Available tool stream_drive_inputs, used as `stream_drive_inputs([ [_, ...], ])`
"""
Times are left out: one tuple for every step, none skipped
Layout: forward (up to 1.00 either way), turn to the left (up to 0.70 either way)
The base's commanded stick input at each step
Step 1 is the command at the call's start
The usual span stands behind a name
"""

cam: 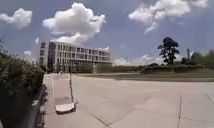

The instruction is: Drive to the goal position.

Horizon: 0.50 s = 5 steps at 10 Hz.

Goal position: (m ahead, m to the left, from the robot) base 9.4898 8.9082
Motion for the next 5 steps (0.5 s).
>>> stream_drive_inputs([
  [0.00, 0.00],
  [0.00, 0.00],
  [0.00, 0.00],
  [0.00, 0.00],
  [0.19, 0.00],
])
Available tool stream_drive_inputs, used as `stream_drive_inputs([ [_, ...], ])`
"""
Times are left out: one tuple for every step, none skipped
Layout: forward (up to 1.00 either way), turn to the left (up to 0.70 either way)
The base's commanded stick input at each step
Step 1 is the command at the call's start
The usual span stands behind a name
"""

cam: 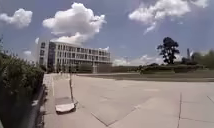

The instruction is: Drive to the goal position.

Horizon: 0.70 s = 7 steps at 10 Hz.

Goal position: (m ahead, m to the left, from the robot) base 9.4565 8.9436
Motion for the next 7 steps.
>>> stream_drive_inputs([
  [0.13, 0.00],
  [0.04, 0.00],
  [0.00, 0.00],
  [0.00, 0.00],
  [0.00, 0.00],
  [0.00, 0.00],
  [0.00, 0.00],
])
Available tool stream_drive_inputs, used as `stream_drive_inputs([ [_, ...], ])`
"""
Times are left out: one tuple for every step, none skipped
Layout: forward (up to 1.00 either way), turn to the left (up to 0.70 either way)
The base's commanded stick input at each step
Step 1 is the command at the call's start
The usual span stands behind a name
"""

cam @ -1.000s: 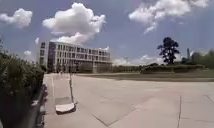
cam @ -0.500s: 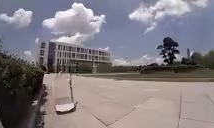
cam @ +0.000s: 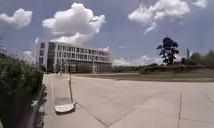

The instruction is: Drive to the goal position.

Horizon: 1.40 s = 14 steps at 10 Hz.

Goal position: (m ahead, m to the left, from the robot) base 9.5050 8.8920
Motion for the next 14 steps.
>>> stream_drive_inputs([
  [0.00, 0.00],
  [0.00, 0.00],
  [0.00, 0.00],
  [0.00, 0.10],
  [0.00, 0.41],
  [0.00, 0.50],
  [0.00, 0.50],
  [0.00, 0.50],
  [0.00, 0.50],
  [0.00, 0.50],
  [0.00, 0.50],
  [0.00, 0.45],
  [0.00, 0.03],
  [0.00, 0.00],
])
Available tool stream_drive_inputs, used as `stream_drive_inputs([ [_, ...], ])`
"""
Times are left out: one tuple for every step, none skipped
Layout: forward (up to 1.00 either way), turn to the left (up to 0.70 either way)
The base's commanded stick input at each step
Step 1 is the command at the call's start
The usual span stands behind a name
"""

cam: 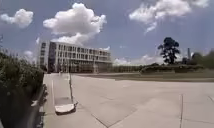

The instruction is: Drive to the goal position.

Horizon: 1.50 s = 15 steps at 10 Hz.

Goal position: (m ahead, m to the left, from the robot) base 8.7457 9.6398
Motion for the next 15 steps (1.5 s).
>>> stream_drive_inputs([
  [0.00, 0.00],
  [-0.19, 0.00],
  [-0.46, 0.00],
  [-0.50, 0.00],
  [-0.50, 0.00],
  [-0.50, 0.00],
  [-0.50, 0.00],
  [-0.35, 0.00],
  [-0.03, 0.00],
  [0.00, 0.00],
  [0.00, 0.00],
  [0.00, 0.00],
  [0.00, 0.00],
  [0.00, 0.00],
  [0.00, 0.00],
])
